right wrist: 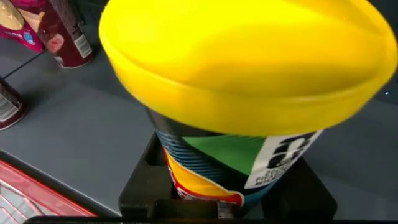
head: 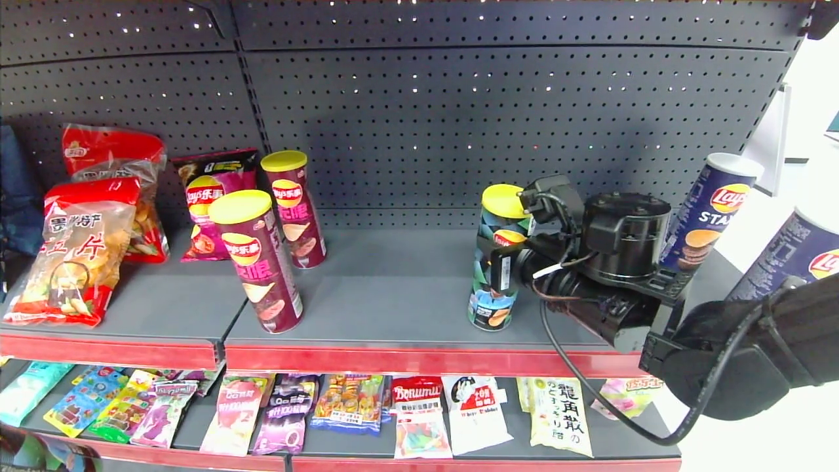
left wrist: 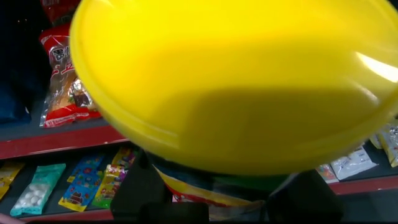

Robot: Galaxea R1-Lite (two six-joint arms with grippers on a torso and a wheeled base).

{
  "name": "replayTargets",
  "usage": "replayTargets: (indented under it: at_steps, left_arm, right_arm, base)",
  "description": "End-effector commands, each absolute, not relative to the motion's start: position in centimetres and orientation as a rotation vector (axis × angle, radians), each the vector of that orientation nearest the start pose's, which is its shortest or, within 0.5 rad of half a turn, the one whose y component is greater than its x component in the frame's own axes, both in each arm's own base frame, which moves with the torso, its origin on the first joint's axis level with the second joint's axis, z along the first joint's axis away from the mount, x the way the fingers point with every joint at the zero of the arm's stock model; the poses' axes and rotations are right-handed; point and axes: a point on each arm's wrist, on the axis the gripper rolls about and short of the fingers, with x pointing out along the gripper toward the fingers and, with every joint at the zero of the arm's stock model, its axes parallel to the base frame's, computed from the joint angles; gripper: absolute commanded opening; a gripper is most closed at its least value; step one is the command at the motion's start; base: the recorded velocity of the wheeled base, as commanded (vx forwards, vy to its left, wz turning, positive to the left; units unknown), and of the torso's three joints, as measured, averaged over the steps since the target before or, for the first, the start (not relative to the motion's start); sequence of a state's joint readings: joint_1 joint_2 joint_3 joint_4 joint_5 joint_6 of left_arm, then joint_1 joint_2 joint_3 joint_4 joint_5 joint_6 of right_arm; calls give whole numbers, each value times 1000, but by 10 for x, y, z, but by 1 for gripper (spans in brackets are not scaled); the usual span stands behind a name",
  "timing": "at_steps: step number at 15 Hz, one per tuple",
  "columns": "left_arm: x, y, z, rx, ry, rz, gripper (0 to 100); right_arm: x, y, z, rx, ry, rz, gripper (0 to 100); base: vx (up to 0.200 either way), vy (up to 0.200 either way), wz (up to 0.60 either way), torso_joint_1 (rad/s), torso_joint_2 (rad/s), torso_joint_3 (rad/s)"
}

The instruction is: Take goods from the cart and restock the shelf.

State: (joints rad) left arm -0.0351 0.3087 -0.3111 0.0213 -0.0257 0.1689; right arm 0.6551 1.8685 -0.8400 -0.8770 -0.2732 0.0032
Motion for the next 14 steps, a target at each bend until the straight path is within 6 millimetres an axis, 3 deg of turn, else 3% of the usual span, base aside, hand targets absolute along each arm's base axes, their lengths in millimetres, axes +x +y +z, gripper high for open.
replayTargets:
  at_steps: [1,14]
  left_arm:
    - [-9,0,165,169,12,-63,0]
    - [-10,0,164,169,12,-63,0]
  right_arm:
    - [276,206,157,-71,147,382,0]
    - [270,209,151,-93,164,389,0]
  base:
    - [0,0,0,0,0,0]
    - [0,0,0,0,0,0]
